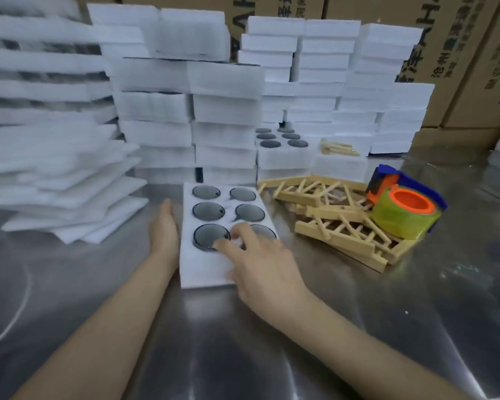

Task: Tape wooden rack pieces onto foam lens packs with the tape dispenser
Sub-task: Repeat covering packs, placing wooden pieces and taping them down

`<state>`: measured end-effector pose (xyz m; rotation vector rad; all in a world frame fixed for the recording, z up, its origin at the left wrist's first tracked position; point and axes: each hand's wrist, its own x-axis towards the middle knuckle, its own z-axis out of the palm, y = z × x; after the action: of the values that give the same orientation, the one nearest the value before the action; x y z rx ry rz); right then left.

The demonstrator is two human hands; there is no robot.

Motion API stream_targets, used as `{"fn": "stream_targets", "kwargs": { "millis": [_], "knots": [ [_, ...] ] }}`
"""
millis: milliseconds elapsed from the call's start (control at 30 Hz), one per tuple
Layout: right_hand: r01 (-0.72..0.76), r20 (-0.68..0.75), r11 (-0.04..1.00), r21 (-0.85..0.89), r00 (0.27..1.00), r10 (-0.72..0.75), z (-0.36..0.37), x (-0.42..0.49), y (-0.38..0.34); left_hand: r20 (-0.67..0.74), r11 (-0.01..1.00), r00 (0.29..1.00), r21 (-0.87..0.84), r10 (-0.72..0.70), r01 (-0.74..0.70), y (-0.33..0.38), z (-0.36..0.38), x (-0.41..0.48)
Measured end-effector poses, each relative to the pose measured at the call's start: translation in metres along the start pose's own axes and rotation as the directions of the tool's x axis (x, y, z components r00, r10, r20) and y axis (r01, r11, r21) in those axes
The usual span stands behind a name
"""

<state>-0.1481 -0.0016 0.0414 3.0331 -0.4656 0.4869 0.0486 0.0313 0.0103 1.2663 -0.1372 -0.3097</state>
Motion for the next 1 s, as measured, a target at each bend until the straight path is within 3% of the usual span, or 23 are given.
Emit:
{"fn": "stream_targets", "kwargs": {
  "millis": [67,167,200,267,333,500,567,700,767,833,933,967,1000],
  "knots": [
    [-0.016,-0.030,0.984,0.177,0.999,0.021,-0.004,0.015,0.005,0.101,0.997,0.994,0.072,0.030,-0.037,-0.004,-0.005,-0.003],
    [-0.104,-0.111,0.928,0.358,0.982,0.152,-0.011,0.043,0.033,0.397,0.985,0.912,-0.087,-0.105,0.152,-0.006,-0.005,-0.006],
    [-0.121,-0.037,0.902,0.414,0.988,0.149,-0.010,0.049,0.042,0.440,0.977,0.892,-0.125,-0.102,0.173,-0.005,-0.004,-0.007],
    [-0.147,0.245,0.885,0.443,0.969,0.038,-0.003,0.055,0.054,0.455,0.984,0.890,-0.143,-0.029,0.104,-0.004,-0.001,-0.008],
    [-0.071,0.357,0.962,0.265,0.934,-0.030,0.012,0.057,0.059,0.451,0.989,0.892,-0.136,0.013,0.054,-0.006,0.002,-0.006],
    [-0.121,0.336,0.971,0.205,0.941,0.047,0.019,0.068,0.062,0.414,0.998,0.909,-0.070,0.035,-0.006,-0.003,0.005,-0.002],
    [-0.156,0.298,0.926,0.343,0.953,0.050,0.022,0.068,0.066,0.402,0.998,0.915,-0.057,0.039,-0.018,-0.002,0.006,-0.003],
    [-0.165,0.110,0.652,0.740,0.986,0.125,0.028,0.055,0.073,0.332,0.995,0.939,-0.073,0.089,-0.069,-0.006,0.004,-0.003],
    [-0.123,0.003,0.616,0.778,0.981,0.193,0.031,0.051,0.079,0.347,0.991,0.932,-0.112,0.102,-0.066,-0.008,0.005,-0.006],
    [-0.130,-0.019,0.650,0.749,0.976,0.217,0.031,0.049,0.085,0.430,0.997,0.899,-0.049,0.081,-0.066,-0.013,0.010,-0.008],
    [-0.128,-0.075,0.728,0.674,0.968,0.240,0.029,0.047,0.094,0.484,0.939,0.867,0.228,0.121,-0.258,-0.011,0.010,-0.004],
    [-0.125,-0.091,0.727,0.676,0.964,0.250,0.027,0.046,0.095,0.485,0.840,0.845,0.344,0.223,-0.419,-0.005,0.005,0.002],
    [-0.116,-0.087,0.713,0.692,0.966,0.242,0.024,0.044,0.095,0.499,0.644,0.781,0.466,0.375,-0.607,0.004,-0.005,0.008]
  ]
}}
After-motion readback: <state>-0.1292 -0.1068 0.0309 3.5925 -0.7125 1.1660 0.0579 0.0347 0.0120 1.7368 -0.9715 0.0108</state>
